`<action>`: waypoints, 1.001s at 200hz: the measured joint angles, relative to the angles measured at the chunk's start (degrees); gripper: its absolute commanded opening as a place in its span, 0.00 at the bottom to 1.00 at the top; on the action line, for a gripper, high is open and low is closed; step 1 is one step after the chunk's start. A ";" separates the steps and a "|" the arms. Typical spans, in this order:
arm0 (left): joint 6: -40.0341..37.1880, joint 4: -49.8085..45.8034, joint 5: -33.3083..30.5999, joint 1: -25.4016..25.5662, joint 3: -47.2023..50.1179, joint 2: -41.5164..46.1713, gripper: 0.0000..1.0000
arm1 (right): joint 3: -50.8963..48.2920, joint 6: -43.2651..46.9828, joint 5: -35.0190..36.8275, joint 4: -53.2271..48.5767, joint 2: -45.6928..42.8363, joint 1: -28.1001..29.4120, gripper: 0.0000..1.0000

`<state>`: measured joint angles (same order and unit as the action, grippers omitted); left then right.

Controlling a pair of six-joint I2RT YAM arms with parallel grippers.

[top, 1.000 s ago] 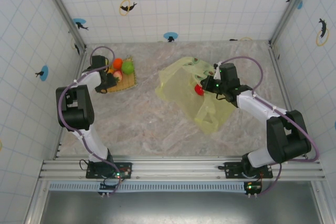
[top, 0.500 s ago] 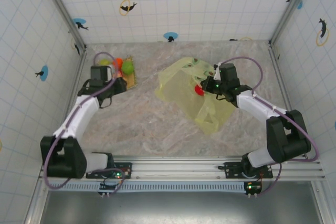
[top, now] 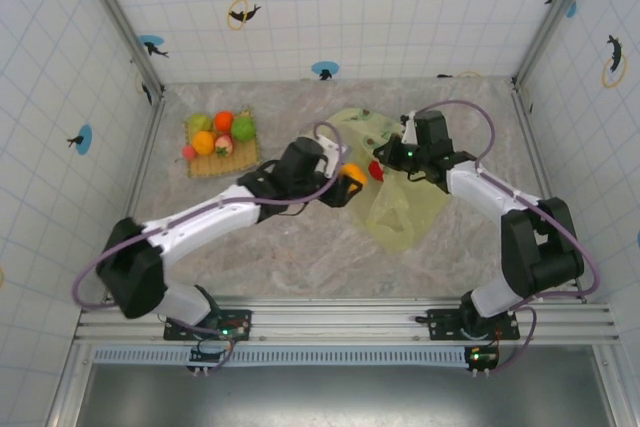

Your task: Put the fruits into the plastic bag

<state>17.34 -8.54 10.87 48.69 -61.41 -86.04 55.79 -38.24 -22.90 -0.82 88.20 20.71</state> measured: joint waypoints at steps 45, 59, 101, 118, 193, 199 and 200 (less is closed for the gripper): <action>0.39 7.69 -9.14 -0.20 -0.55 -10.88 0.57 | 0.48 -1.86 -3.58 -0.33 -0.17 -2.78 0.00; 0.35 10.58 -12.50 -0.22 -0.55 -13.33 0.57 | 0.46 -2.78 -4.13 -0.31 -0.48 -3.23 0.00; -2.49 19.56 -24.11 -0.31 -1.90 -22.16 0.58 | 0.44 -5.53 -5.92 0.35 -0.92 -3.32 0.00; -3.43 22.56 -28.02 -0.57 -3.04 -25.77 0.59 | 0.44 -5.77 -6.19 0.39 -0.92 -3.32 0.00; -5.95 35.43 -30.88 -1.51 -8.02 -35.69 0.77 | 0.44 -5.38 -6.51 0.37 -0.68 -3.32 0.00; -5.90 36.09 -30.67 -1.51 -8.04 -35.80 0.79 | 0.44 -5.27 -6.54 0.35 -0.68 -3.32 0.00; -6.01 36.13 -30.60 -1.51 -8.04 -35.80 0.79 | 0.44 -5.22 -6.51 0.33 -0.68 -3.32 0.00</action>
<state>11.33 27.59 -19.73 47.18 -69.45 -121.84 56.23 -43.46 -29.41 -0.49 87.53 17.39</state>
